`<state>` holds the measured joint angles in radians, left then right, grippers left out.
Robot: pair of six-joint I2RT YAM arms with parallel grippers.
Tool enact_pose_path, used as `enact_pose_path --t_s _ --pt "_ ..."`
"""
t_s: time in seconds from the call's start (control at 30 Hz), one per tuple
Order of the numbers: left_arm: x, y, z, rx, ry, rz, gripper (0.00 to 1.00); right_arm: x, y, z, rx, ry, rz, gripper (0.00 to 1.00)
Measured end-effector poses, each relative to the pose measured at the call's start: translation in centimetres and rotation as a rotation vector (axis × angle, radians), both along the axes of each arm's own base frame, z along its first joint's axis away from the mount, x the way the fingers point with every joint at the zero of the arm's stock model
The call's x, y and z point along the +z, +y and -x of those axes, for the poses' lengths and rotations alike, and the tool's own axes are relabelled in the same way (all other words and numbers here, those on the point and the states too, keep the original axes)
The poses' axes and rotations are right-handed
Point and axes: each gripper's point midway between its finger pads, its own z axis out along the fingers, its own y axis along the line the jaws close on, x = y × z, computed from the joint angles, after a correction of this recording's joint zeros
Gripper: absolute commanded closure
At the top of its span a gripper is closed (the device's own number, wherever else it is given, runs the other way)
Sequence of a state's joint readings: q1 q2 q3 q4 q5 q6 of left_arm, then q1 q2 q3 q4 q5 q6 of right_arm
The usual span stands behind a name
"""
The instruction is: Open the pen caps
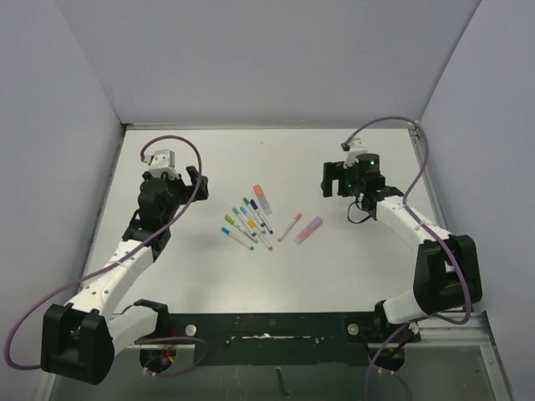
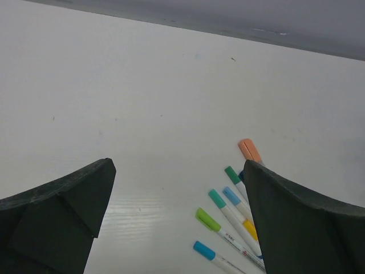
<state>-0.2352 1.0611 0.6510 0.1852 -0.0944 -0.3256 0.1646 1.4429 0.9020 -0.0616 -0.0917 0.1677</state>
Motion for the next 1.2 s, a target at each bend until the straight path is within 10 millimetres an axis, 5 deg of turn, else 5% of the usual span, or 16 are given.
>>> enact_pose_path --t_s 0.2,0.37,0.93,1.2 --pt "-1.0 -1.3 0.6 -0.043 0.012 -0.020 0.02 -0.2 9.1 -0.1 0.211 -0.003 0.075 0.02" --pt "-1.2 -1.7 0.6 -0.066 0.019 -0.017 0.02 -2.2 13.6 0.7 0.303 0.023 0.132 0.02" --pt "-1.6 -0.5 0.5 0.009 0.035 -0.016 0.02 -4.3 16.9 -1.2 0.317 0.042 0.169 0.01" --pt "-1.7 -0.2 0.5 0.035 0.040 -0.004 0.02 -6.0 19.4 -2.7 0.348 0.080 0.160 0.16"
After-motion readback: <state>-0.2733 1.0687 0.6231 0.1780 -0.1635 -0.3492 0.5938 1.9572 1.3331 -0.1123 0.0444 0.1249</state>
